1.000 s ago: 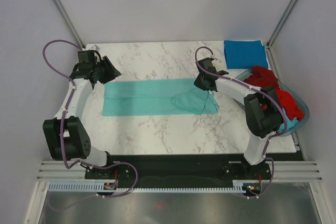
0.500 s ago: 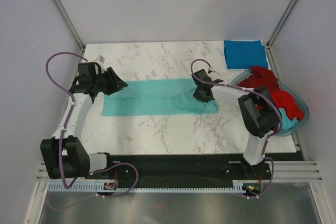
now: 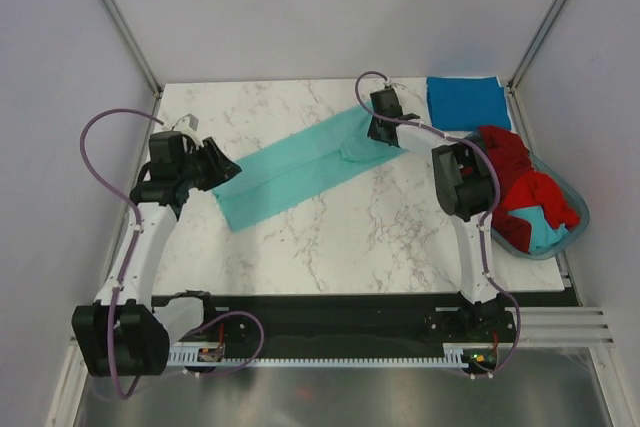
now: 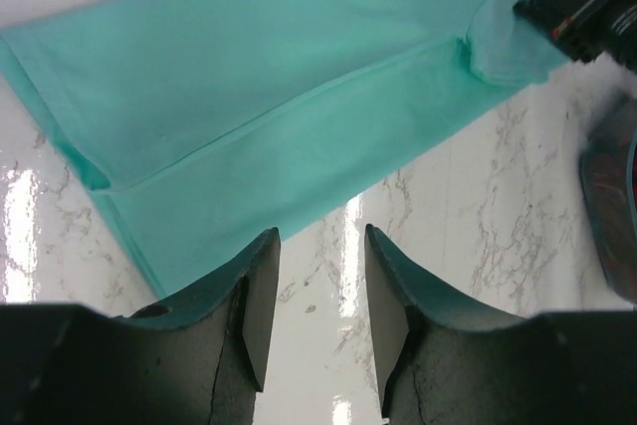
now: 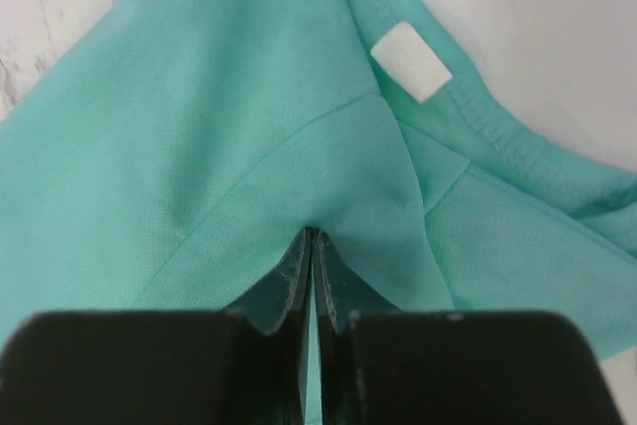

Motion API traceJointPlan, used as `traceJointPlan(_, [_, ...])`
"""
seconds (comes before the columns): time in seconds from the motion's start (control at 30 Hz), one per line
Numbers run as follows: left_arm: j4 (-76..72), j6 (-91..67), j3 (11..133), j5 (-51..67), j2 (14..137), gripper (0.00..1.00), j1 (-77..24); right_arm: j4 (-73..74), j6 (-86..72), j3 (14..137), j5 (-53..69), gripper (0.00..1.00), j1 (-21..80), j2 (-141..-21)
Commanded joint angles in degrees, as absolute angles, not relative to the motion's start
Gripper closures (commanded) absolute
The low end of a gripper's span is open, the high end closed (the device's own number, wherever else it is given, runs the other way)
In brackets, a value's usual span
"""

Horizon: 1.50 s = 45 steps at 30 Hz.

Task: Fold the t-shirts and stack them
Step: Fold the tshirt

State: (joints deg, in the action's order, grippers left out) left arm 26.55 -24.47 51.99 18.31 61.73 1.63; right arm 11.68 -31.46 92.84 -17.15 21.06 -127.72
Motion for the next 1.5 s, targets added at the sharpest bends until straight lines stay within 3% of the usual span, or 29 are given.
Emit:
traceJointPlan(0.0, [25.14, -22.50, 50.54, 21.17, 66.09, 0.53, 1.14, 10.28, -21.99, 106.03, -10.29, 0.89, 19.69, -135.96])
traceJointPlan(0.23, [25.22, -25.13, 50.01, 23.49, 73.47, 0.57, -3.24, 9.58, -20.13, 111.98, -1.77, 0.80, 18.63, -132.30])
traceJointPlan(0.5, [24.96, -28.38, 48.43, 10.83, 80.68, 0.69, -9.84, 8.17, -22.41, 98.29, 2.11, 0.77, 18.55, -115.59])
traceJointPlan(0.63, [24.00, -30.23, 46.32, 3.90, 82.97, 0.69, -11.95, 11.34, -26.62, 91.34, 0.70, 0.71, 17.76, -106.20])
traceJointPlan(0.77, [23.56, -33.65, 44.22, 5.18, 85.69, 0.69, -14.85, 9.94, -28.48, 84.03, 0.35, 0.62, 17.49, -101.17])
traceJointPlan(1.1, [19.25, -41.21, 31.39, 9.48, 78.95, 0.69, -16.87, 8.17, -28.04, 79.46, 6.59, 0.59, 13.54, -101.34])
traceJointPlan(1.47, [18.46, -52.02, 24.26, 17.66, 64.87, 0.66, -28.73, 8.26, -30.93, 75.23, 2.38, 0.59, 13.54, -99.31])
